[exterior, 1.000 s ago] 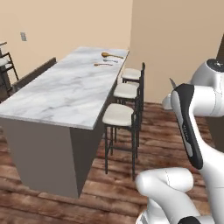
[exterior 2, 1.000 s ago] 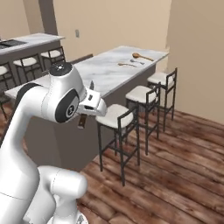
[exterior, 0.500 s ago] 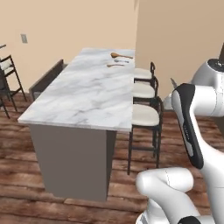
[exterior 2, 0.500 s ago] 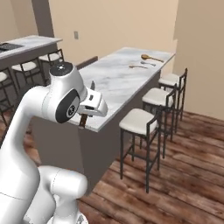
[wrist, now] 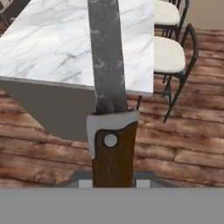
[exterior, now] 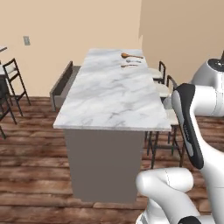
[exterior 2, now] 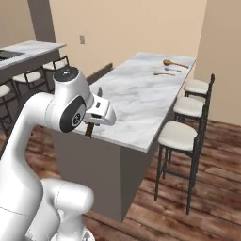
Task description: Pick up the metallic utensils from the counter and place them in the open drawer. Make sure not to pick up any wooden utensils.
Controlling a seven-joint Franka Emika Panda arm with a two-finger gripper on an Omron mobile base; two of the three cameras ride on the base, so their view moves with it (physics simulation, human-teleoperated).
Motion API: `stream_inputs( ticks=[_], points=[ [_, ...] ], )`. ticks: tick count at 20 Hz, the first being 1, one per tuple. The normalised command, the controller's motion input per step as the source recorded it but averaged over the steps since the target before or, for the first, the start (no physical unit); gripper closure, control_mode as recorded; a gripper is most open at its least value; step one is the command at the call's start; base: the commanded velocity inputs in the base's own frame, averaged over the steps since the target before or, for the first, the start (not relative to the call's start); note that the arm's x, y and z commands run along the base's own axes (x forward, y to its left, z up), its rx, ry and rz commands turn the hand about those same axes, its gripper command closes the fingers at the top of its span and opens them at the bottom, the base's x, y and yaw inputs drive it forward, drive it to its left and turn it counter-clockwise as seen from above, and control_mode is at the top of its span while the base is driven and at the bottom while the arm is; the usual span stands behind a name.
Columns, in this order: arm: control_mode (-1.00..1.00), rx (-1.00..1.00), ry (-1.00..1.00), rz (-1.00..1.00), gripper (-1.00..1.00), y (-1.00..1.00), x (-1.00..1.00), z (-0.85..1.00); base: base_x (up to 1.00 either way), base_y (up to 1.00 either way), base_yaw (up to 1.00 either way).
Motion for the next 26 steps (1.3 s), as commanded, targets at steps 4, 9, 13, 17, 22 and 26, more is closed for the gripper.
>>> stream_inputs(
  ticks=[4,9,13,17,22,26],
  points=[
    [1.00,0.00,0.00,0.00,1.00,0.00,0.00,0.00,0.00,1.00,-0.26],
    [1.00,0.00,0.00,0.00,1.00,0.00,0.00,0.00,0.00,1.00,-0.29],
    [1.00,0.00,0.00,0.00,1.00,0.00,0.00,0.00,0.10,1.00,-0.30],
    [1.00,0.00,0.00,0.00,1.00,0.00,0.00,0.00,0.27,1.00,-0.30],
    [1.00,0.00,0.00,0.00,1.00,0.00,0.00,0.00,0.77,0.88,-0.25],
    [1.00,0.00,0.00,0.00,1.00,0.00,0.00,0.00,0.94,0.79,-0.16]
  ],
)
